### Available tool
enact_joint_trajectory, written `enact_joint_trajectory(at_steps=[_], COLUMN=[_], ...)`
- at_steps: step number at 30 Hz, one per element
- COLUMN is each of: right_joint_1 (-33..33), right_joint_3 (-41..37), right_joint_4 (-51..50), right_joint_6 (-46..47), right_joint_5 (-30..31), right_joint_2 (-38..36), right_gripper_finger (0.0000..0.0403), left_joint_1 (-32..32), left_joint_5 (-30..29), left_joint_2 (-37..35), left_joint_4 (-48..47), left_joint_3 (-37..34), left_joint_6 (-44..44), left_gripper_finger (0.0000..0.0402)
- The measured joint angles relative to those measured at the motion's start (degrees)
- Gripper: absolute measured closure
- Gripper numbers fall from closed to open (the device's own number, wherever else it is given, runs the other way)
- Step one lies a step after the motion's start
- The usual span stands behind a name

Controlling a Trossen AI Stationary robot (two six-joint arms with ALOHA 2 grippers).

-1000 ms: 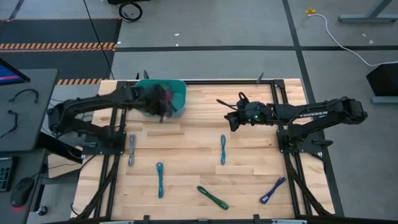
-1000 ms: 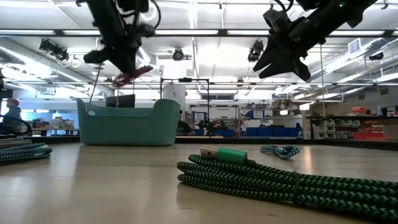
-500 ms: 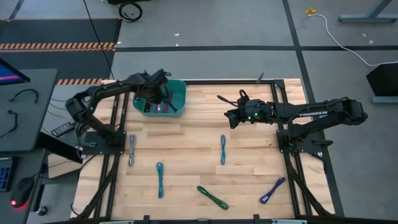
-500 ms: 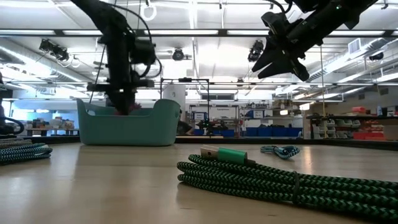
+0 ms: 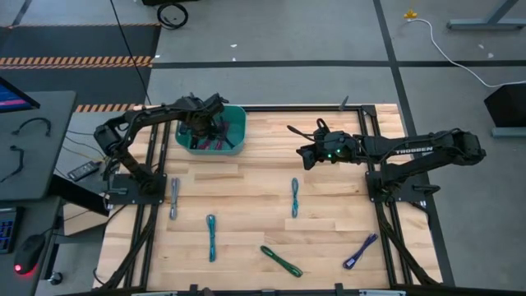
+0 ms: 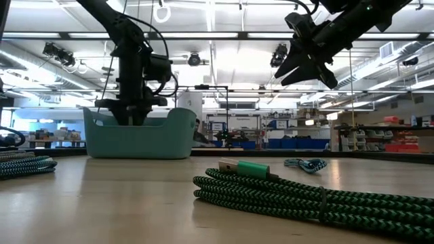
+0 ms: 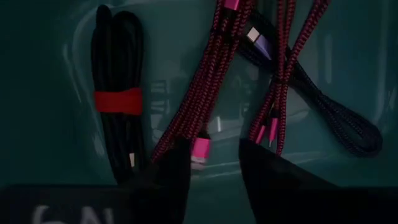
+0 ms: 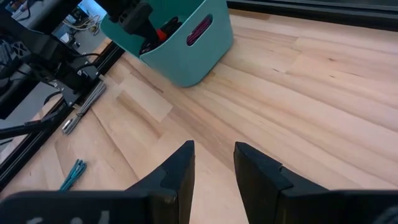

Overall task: Pick and place USB-C Cables
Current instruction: Put the pink USB charger cable into the green bin, then put the left blue USB charger cable into the green bin

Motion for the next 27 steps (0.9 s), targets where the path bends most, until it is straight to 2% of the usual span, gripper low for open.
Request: enact_joint_trajectory(at_steps=[8, 15, 19, 22, 27], right_joint_1=[0.00, 0.00, 0.00, 0.00, -0.36], right_joint_3=[0.00, 0.00, 0.00, 0.00, 0.00], right_joint_4=[-0.02, -0.02, -0.02, -0.02, -0.02], right_joint_6=[-0.46, -4.76, -10.56, -13.34, -19.13], right_joint_5=[-2.00, -2.30, -3.15, -3.05, -2.93], right_joint_2=[0.00, 0.00, 0.00, 0.00, 0.00], right_gripper_finger=[0.0286, 0.0286, 0.0286, 0.0286, 0.0286], left_joint_1=[1.11, -3.58, -9.92, -17.05, -32.98], left_joint_5=[-0.04, 0.00, -0.11, -2.23, -9.64], left_joint_2=[-2.19, -8.29, -12.76, -15.76, -18.97], left_joint_4=[-9.31, -13.71, -13.57, -13.45, -13.71], left_joint_3=[7.51, 14.80, 15.67, 15.12, 12.09], left_joint_6=[6.74, 10.90, 10.88, 10.31, 0.41], left_gripper_finger=[0.0201, 0.0209, 0.0222, 0.0231, 0.0240])
